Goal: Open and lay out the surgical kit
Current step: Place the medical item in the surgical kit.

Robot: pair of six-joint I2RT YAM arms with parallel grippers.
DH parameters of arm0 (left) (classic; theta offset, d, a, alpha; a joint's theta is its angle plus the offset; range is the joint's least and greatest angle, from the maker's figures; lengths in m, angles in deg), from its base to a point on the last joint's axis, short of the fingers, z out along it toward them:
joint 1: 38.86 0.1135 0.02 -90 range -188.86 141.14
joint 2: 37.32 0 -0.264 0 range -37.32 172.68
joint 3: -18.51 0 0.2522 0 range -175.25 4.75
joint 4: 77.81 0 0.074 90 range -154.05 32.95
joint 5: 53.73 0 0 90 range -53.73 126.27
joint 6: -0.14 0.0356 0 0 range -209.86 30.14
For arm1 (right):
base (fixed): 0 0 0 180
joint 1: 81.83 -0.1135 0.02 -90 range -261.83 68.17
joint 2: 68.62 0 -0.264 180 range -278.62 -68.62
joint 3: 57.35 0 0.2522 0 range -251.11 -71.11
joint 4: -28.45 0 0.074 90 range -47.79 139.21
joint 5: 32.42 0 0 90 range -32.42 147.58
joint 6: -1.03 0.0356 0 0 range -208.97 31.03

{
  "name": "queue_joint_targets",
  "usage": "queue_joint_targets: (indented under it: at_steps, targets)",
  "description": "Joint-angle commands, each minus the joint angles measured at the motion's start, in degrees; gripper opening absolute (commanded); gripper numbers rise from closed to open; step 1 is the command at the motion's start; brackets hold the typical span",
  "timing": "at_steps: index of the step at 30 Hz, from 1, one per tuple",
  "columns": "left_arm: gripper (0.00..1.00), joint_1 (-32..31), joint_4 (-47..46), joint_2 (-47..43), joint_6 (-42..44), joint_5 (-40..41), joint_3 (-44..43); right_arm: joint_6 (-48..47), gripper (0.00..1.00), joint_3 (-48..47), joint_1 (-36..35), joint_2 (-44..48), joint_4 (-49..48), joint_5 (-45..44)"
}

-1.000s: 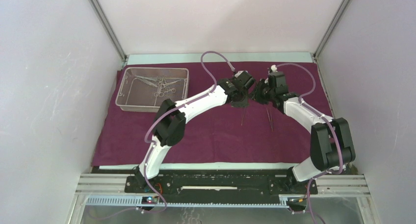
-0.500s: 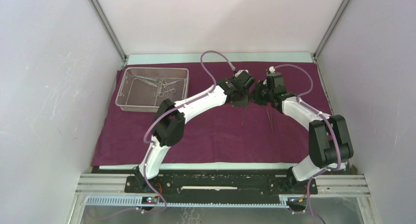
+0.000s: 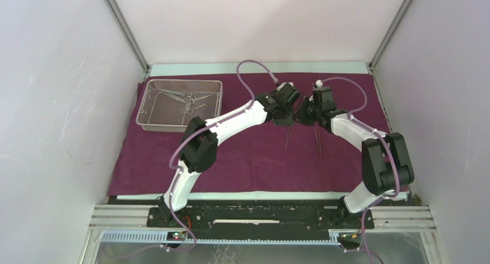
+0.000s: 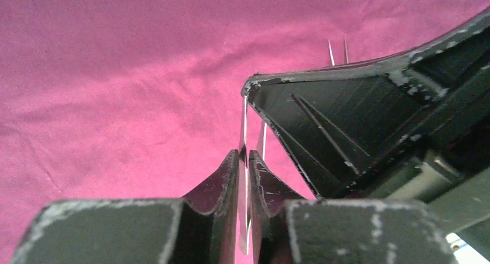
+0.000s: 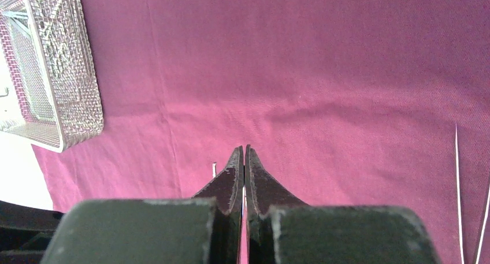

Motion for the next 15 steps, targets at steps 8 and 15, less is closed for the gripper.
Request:
queue_joint_targets:
  at_steps: [8, 15]
  targets:
    - [0.33, 1.9, -4.5, -6.0, 0.8, -3.7, 4.4, -4.2, 0.00, -3.0, 0.4, -2.3, -0.1, 2.3]
    - [0.42, 3.4, -6.3, -9.1, 1.9, -6.1, 8.3, -6.5, 0.00, -5.0, 0.7, -4.6, 0.7, 4.7]
